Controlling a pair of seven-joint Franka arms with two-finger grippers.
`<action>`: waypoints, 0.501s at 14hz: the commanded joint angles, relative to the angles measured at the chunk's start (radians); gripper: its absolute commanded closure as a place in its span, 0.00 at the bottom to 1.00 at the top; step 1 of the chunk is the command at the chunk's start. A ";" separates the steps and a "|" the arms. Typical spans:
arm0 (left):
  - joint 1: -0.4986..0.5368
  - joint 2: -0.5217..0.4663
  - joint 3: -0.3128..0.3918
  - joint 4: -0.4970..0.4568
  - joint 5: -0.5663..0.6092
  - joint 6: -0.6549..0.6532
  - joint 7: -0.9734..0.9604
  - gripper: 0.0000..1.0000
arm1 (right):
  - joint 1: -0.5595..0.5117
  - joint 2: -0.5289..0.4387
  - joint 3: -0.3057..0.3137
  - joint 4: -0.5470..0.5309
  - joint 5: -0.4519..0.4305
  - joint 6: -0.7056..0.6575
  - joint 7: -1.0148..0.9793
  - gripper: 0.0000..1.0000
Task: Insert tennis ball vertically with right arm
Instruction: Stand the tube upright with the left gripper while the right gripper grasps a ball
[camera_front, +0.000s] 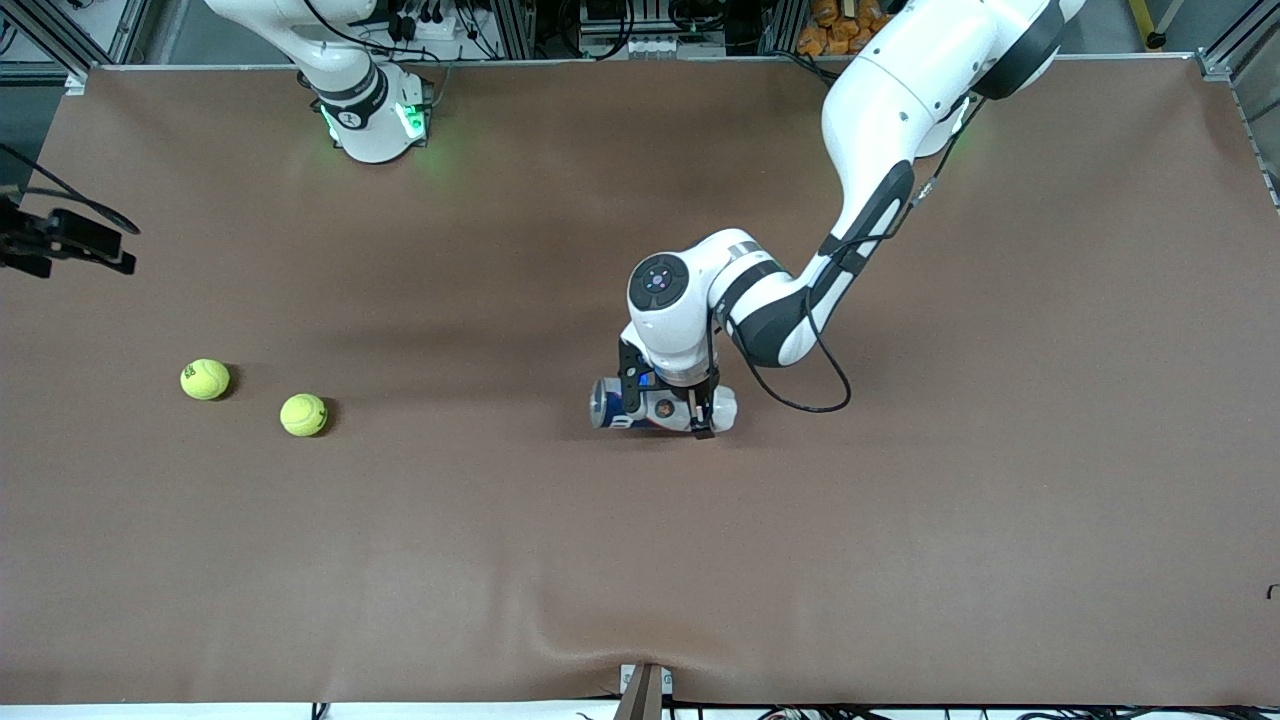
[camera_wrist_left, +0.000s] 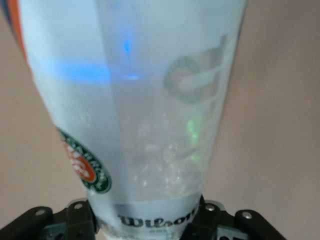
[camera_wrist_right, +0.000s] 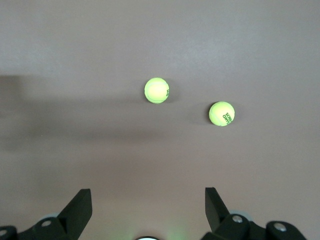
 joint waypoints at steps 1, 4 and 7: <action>0.028 -0.023 -0.011 -0.018 -0.041 0.148 -0.080 0.34 | 0.001 0.104 0.010 -0.030 0.018 0.050 0.039 0.00; 0.039 -0.013 -0.009 -0.028 -0.084 0.375 -0.172 0.34 | 0.010 0.116 0.010 -0.187 0.017 0.260 0.045 0.00; 0.045 0.015 -0.008 -0.043 -0.098 0.616 -0.267 0.34 | 0.009 0.188 0.010 -0.254 0.017 0.420 0.045 0.00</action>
